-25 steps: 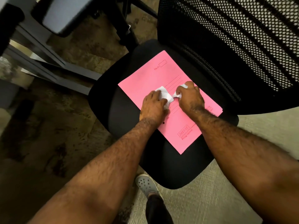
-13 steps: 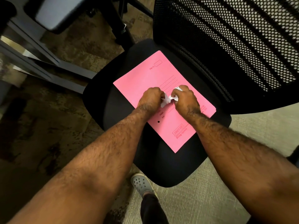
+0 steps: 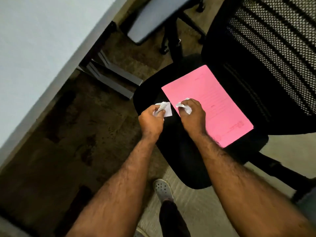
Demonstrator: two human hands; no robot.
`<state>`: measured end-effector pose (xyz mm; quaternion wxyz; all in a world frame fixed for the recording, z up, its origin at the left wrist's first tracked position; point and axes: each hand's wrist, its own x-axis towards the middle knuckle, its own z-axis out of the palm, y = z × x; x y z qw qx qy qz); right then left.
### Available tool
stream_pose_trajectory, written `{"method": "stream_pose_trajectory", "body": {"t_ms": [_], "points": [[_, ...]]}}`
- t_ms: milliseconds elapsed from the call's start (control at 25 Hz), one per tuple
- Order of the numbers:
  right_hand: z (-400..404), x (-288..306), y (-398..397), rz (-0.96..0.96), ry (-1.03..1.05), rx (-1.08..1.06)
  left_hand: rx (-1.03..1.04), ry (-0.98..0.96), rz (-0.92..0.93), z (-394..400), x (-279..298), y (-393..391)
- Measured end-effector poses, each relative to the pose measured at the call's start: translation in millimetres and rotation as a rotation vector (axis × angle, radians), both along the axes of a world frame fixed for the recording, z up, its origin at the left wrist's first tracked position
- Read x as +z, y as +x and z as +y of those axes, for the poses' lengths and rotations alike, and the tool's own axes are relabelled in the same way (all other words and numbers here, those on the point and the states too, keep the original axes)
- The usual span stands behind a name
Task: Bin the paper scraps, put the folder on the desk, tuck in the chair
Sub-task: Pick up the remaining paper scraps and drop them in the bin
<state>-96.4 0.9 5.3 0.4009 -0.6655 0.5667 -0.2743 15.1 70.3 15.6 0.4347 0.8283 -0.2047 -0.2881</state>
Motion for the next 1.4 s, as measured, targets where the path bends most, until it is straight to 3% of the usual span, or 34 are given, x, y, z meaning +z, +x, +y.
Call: {"method": "stream_pose_trajectory", "body": {"t_ms": [480, 760, 1120, 1400], "points": [[219.9, 47.5, 130.4, -0.083, 0.02, 0.481, 0.584, -0.041, -0.067, 270.6, 58.2, 96.7], [395.8, 43.9, 164.2, -0.088, 0.11, 0.828, 0.901, -0.022, -0.047, 459.2, 56.3, 85.6], [627.4, -36.6, 160.9, 0.037, 0.256, 1.245, 1.396, 0.047, 0.049, 691.8, -36.1, 21.8], [763.0, -146.6, 134.9, 0.139, 0.37, 1.525, 1.557, 0.276, 0.162, 815.5, -153.2, -34.6]]}}
